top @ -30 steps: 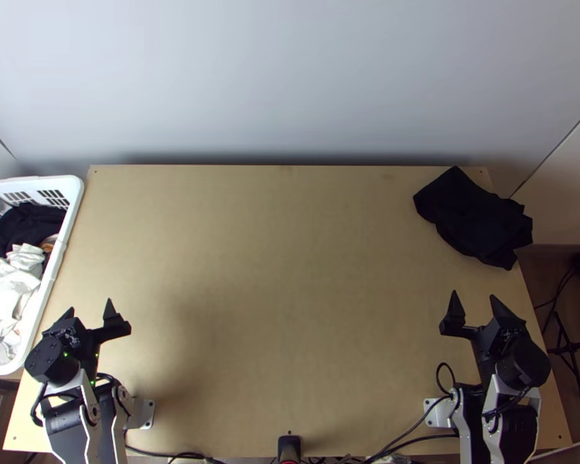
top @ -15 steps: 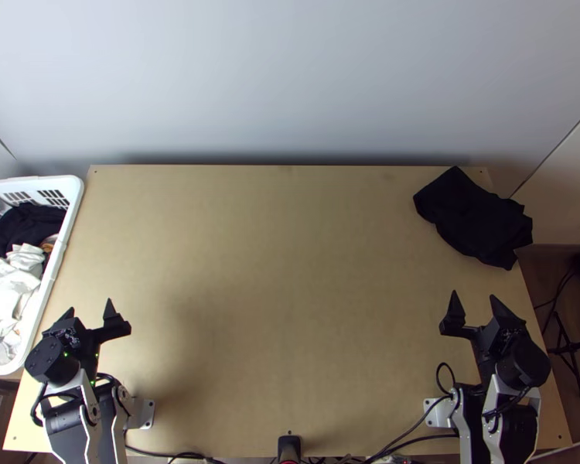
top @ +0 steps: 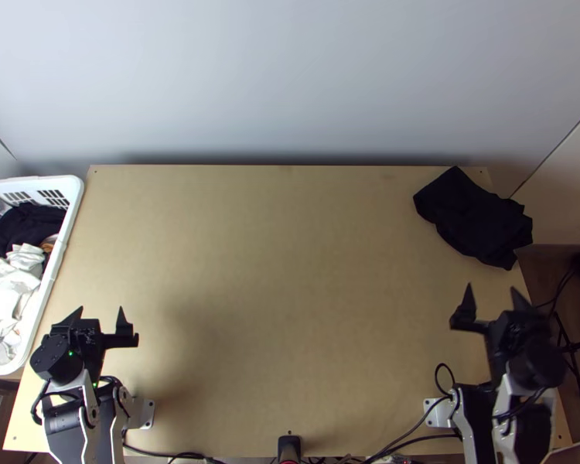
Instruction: Fold the t-shirt
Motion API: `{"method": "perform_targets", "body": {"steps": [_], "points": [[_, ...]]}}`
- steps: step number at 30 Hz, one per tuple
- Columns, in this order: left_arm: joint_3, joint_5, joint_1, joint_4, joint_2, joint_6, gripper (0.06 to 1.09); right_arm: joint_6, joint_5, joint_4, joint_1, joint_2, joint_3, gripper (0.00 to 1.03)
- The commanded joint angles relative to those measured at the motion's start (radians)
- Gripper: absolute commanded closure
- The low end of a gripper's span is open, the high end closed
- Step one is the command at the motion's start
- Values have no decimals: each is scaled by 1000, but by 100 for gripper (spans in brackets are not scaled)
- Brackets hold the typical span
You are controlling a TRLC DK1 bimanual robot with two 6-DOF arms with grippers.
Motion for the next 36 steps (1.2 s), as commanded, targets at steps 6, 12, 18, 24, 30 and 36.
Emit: {"method": "perform_targets", "body": {"steps": [6,12,18,24,30,36], "points": [[149,-116,15,93,243,-139,10,84,88,-17,18,412,392,3],[451,-124,164,62,671,-278,9,106,115,-153,38,501,490,3],[737,-127,317,1,1062,-419,9,156,115,-273,43,653,634,3],[1100,-166,484,-77,1474,-511,10,190,115,-362,90,717,740,4],[1376,-170,564,-243,1798,-386,10,245,119,-416,90,735,763,4],[1346,-147,650,-73,1948,-353,10,279,119,-511,102,771,821,4]]}}
